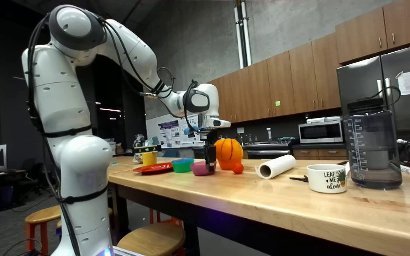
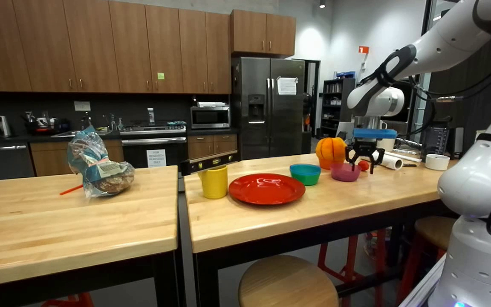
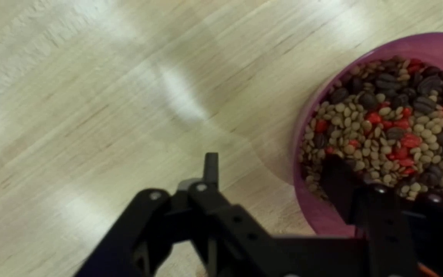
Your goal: Pour the contents from the pink bowl into the green bowl
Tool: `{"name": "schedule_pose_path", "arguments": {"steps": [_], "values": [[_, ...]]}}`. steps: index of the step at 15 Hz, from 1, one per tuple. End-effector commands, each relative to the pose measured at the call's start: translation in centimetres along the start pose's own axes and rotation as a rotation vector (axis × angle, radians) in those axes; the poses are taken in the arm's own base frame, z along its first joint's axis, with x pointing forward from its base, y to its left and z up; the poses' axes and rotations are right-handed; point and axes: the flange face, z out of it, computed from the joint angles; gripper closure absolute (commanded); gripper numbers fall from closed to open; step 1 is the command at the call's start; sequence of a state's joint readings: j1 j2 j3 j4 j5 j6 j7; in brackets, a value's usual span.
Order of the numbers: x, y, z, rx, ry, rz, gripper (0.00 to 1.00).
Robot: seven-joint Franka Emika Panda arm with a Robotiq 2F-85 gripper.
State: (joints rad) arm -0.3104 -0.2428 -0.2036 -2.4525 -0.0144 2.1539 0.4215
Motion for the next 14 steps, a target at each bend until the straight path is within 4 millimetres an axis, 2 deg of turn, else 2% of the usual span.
{"name": "schedule_pose_path", "arguments": {"steps": [1,6,14], "values": [[0.2,0.1,-0.1,0.001,0.002,0.006,0.62],[-0.2,-1.0,-0.7,0.009,0.001,-0.017,1.00],[-1.3,-2.6,-3.6,0.069,-0.020,-0.074,0.99]]}}
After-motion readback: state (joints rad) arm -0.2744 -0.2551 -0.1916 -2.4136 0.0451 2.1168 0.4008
